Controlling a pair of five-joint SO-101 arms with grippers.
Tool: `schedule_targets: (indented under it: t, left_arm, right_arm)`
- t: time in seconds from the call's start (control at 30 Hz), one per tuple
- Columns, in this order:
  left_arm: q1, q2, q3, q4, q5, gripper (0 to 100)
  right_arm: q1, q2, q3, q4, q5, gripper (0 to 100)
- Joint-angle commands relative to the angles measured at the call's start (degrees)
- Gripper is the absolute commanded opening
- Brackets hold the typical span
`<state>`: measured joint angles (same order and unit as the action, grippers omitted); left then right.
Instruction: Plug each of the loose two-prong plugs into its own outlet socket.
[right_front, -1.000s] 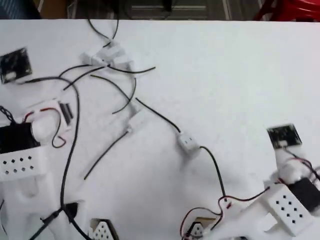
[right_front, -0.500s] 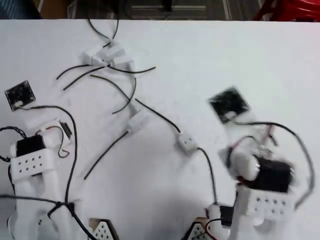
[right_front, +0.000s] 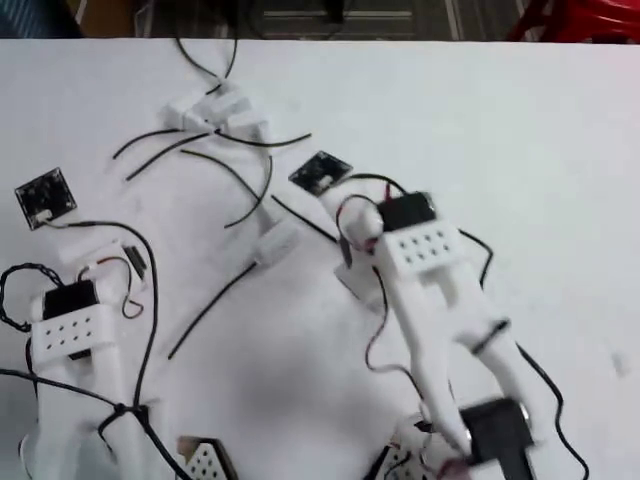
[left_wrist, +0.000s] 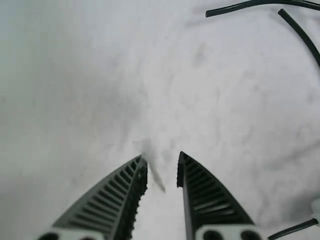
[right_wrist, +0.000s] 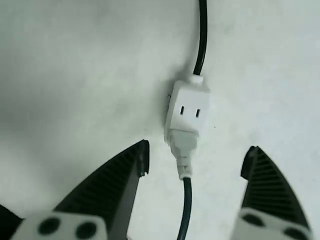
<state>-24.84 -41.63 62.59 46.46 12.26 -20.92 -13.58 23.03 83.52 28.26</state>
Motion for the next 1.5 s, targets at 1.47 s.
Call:
schedule_targets:
  t: [1.47]
  left_arm:
    - [-0.3,-1.6,1.3,-4.7,4.0,11]
  right_arm:
    - [6.7,84.5,-104.1,-3.1,-0.4,18.1]
